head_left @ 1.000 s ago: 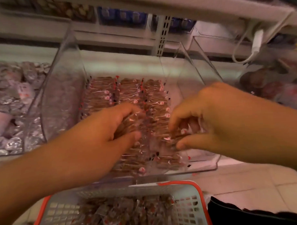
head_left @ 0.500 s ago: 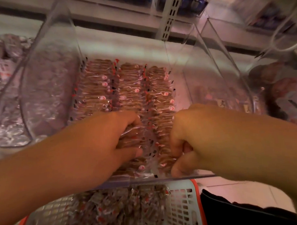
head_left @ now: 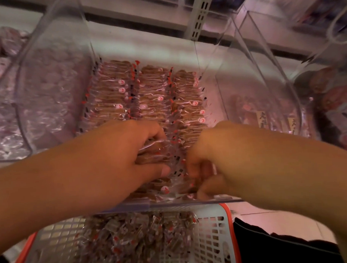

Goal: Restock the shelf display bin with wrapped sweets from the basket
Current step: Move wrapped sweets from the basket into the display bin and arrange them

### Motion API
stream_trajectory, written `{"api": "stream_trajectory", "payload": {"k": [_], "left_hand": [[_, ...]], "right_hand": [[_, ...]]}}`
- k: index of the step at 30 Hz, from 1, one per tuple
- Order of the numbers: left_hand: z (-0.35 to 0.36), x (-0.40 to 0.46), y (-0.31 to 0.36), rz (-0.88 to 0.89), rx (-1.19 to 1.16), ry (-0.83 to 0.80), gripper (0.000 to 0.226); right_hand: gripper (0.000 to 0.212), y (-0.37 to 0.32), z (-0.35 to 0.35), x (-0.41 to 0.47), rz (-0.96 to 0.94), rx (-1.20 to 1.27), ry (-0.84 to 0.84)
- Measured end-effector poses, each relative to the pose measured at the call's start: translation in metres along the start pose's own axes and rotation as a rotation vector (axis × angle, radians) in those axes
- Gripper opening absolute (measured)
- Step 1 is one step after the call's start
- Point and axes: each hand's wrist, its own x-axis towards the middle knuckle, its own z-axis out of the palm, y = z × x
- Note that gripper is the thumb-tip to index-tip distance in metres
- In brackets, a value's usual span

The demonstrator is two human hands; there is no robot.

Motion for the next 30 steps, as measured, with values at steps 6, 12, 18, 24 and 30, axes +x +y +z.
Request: {"api": "stream_trajectory", "payload": {"k": [6, 12, 18, 24, 30], "left_hand": [[0.001, 0.005, 0.001, -0.023, 0.006, 0.022, 0.043], [0.004, 0.007, -0.001, -0.053, 0.023, 0.014, 0.040], [0.003, 0.008, -0.004, -0.062, 0.008, 0.028, 0.039], [-0.009, 0.001, -0.010, -0.110, 0.026, -0.019, 0.055], [0.033, 0.019, 0.007, -0.350, 0.355, -0.214, 0.029]], "right_hand": [[0.043, -0.014, -0.028, -0.013, -0.002, 0.171, -0.058], [0.033, -0.020, -0.027, -0.010, 0.041, 0.099, -0.107], [0.021, -0.025, -0.027, -0.011, 0.045, 0.099, -0.113], [0.020, -0.030, -0.033, -0.017, 0.065, 0.196, -0.056], [0.021, -0.030, -0.040, -0.019, 0.045, 0.229, 0.090]]}}
